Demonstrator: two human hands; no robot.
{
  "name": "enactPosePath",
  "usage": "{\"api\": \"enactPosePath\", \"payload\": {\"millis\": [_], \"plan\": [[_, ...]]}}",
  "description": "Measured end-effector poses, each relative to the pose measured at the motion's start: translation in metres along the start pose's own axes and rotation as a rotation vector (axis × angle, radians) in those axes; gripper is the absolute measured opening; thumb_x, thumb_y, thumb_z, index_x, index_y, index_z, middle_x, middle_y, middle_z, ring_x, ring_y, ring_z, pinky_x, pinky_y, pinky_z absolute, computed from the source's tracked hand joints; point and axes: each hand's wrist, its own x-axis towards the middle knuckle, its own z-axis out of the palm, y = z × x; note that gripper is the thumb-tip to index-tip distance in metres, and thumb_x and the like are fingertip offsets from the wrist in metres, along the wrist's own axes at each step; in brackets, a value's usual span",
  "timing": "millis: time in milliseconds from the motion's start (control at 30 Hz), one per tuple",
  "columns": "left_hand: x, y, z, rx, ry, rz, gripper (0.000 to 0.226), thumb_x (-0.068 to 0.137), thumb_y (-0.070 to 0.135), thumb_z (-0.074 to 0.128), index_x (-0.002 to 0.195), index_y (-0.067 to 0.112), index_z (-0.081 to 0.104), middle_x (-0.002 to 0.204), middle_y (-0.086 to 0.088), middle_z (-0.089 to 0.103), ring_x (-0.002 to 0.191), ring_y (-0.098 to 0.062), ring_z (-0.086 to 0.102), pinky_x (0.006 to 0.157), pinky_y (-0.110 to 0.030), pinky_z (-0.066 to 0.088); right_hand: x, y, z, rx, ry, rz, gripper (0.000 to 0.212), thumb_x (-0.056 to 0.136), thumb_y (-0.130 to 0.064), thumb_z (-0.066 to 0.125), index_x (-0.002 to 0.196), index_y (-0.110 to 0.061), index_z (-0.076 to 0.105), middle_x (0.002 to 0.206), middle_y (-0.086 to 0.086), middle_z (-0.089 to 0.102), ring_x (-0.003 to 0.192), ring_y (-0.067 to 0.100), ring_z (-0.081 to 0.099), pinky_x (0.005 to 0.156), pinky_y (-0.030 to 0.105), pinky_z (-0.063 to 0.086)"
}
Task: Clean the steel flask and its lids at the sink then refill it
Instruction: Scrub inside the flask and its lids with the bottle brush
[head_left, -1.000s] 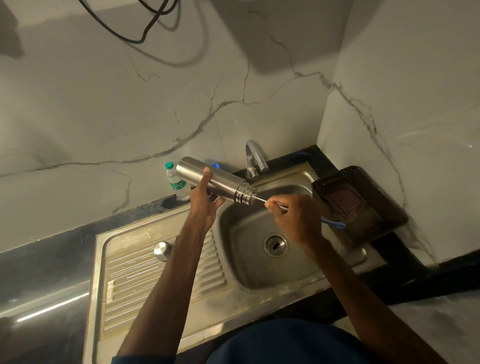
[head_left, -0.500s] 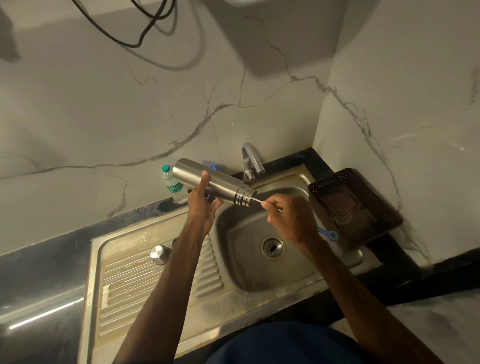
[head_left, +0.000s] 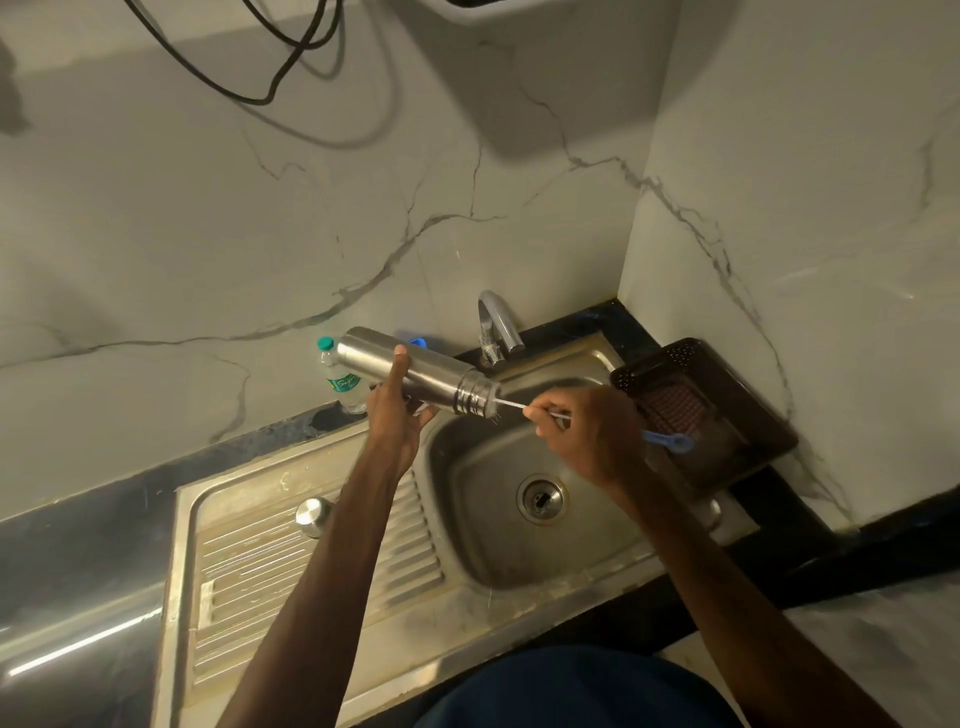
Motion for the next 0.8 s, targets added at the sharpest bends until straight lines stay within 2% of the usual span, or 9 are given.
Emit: {"api": "enactPosePath", "payload": {"millis": [67,133,233,367,433,500,567,700,800], "plan": [[-0.003,-0.002,0.003,0.039,-0.030,-0.002,0.053,0.094,0.035,0.073,0.135,0.015,0.046,0.128,-0.014,0.065,0.118,-0.031,0.067,0.091,-0.048,0.061,-0.003,-0.006,0.009,0.037,0.012,0.007,0.016,0.096,-0.031,0.071,0.089,-0.017,0.078,0.073,-0.008,0.075,0.063,0.004,0.068,0.062,0.025,0.058],[-0.005,0.000,0.002,0.028,-0.049,-0.004,0.048,0.094,0.035,0.073,0.132,0.015,0.050,0.129,-0.015,0.066,0.120,-0.032,0.067,0.095,-0.050,0.059,-0.007,-0.007,0.010,0.114,0.043,0.052,0.015,0.096,-0.028,0.072,0.090,-0.016,0.079,0.070,-0.008,0.075,0.062,0.003,0.069,0.062,0.017,0.056],[-0.003,0.010,-0.006,-0.114,-0.072,-0.017,0.058,0.093,0.034,0.074,0.139,0.011,0.048,0.135,-0.022,0.064,0.120,-0.036,0.068,0.100,-0.053,0.057,-0.014,0.002,0.001,0.215,0.024,0.100,0.013,0.098,-0.023,0.070,0.089,-0.015,0.076,0.062,-0.011,0.068,0.059,0.001,0.067,0.057,0.007,0.047],[-0.002,0.018,-0.009,-0.209,-0.095,-0.003,0.065,0.093,0.031,0.076,0.145,0.007,0.044,0.141,-0.025,0.060,0.122,-0.039,0.067,0.090,-0.048,0.061,-0.020,0.010,0.003,0.256,-0.058,0.099,0.014,0.101,-0.023,0.064,0.091,-0.018,0.071,0.059,-0.008,0.065,0.058,0.003,0.066,0.055,0.011,0.048],[-0.008,0.014,-0.002,-0.149,-0.135,0.013,0.064,0.094,0.031,0.074,0.145,0.006,0.044,0.141,-0.026,0.058,0.122,-0.038,0.066,0.084,-0.043,0.062,-0.017,0.006,0.015,0.300,-0.087,0.104,0.017,0.103,-0.022,0.061,0.089,-0.017,0.069,0.059,-0.005,0.066,0.056,0.007,0.066,0.054,0.021,0.052],[-0.012,0.006,0.002,-0.053,-0.179,0.037,0.063,0.092,0.035,0.073,0.142,0.006,0.047,0.140,-0.026,0.058,0.122,-0.038,0.065,0.087,-0.042,0.060,-0.013,-0.001,0.026,0.355,-0.123,0.115,0.018,0.104,-0.020,0.059,0.090,-0.016,0.069,0.059,-0.005,0.066,0.054,0.008,0.066,0.054,0.026,0.054],[-0.013,0.006,0.004,-0.019,-0.187,0.058,0.063,0.089,0.039,0.073,0.139,0.008,0.049,0.138,-0.026,0.058,0.120,-0.038,0.064,0.089,-0.043,0.059,-0.011,-0.002,0.030,0.428,-0.147,0.152,0.019,0.105,-0.019,0.057,0.091,-0.014,0.070,0.058,-0.003,0.067,0.052,0.009,0.066,0.054,0.025,0.053],[-0.005,0.018,-0.002,-0.122,-0.167,0.084,0.049,0.097,0.032,0.067,0.137,0.010,0.050,0.131,-0.024,0.062,0.122,-0.039,0.064,0.095,-0.049,0.059,-0.019,0.013,0.021,0.523,-0.163,0.225,0.022,0.104,-0.015,0.058,0.088,-0.010,0.072,0.055,0.006,0.066,0.045,0.009,0.059,0.051,0.016,0.042],[0.004,0.027,-0.011,-0.158,-0.098,0.116,0.046,0.100,0.031,0.063,0.138,0.007,0.052,0.130,-0.022,0.064,0.123,-0.039,0.065,0.102,-0.053,0.055,-0.028,0.029,0.019,0.539,-0.166,0.250,0.021,0.101,-0.023,0.061,0.085,-0.016,0.072,0.055,0.005,0.064,0.047,0.011,0.059,0.052,0.018,0.042]]}}
